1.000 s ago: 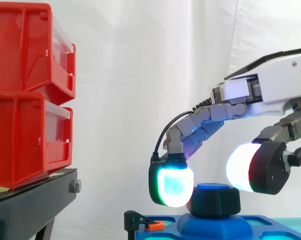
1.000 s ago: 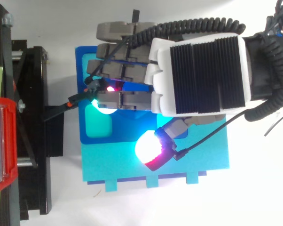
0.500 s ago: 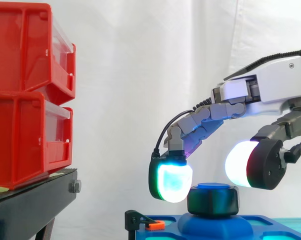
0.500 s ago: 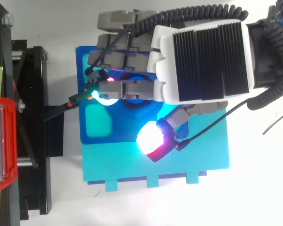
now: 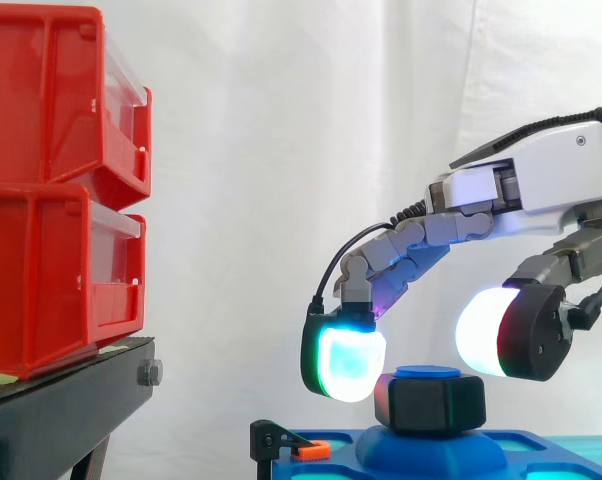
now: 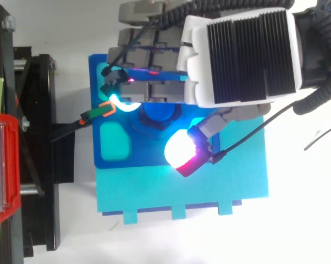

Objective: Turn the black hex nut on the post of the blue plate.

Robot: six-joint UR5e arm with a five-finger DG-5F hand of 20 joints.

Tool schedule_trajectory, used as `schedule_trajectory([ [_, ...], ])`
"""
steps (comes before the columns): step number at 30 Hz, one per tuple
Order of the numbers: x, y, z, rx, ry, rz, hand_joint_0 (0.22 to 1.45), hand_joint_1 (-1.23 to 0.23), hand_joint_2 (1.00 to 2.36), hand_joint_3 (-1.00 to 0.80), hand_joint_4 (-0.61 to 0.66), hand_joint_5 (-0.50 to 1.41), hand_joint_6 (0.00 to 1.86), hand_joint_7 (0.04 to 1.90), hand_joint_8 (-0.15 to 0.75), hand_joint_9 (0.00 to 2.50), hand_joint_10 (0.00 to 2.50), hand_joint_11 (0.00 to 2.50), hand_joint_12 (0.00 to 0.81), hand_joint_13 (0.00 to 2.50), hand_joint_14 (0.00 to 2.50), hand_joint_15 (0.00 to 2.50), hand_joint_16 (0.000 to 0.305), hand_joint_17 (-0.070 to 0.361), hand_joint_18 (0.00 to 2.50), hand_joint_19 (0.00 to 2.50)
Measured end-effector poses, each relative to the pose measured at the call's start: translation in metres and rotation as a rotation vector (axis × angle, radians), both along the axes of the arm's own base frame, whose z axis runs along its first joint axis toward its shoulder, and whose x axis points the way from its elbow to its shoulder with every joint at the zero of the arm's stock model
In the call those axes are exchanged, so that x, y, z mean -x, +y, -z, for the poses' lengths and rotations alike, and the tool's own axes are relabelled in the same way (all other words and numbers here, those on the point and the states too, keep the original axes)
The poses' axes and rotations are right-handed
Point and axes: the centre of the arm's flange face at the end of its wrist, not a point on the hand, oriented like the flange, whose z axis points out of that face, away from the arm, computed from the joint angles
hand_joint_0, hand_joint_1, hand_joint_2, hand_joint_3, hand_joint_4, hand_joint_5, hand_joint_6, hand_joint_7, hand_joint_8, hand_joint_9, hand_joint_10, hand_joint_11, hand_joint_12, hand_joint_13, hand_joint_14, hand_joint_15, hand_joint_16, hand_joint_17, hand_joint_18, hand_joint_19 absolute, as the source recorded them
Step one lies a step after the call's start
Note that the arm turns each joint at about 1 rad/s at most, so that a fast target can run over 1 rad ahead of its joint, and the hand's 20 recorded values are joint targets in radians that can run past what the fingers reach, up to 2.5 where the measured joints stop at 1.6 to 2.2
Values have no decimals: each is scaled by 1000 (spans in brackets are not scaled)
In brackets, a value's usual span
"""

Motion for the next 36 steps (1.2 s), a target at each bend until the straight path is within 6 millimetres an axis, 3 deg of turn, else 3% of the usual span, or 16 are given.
schedule_trajectory([
  [18,4,-19,-3,1,-1,-8,504,-294,1000,-500,202,-172,502,1127,279,460,0,52,352,461,4,90,54,121,371,249],
  [36,0,-12,-28,4,3,-9,503,-292,1000,-500,210,-183,502,1079,279,460,3,60,359,452,3,91,54,122,365,243],
])
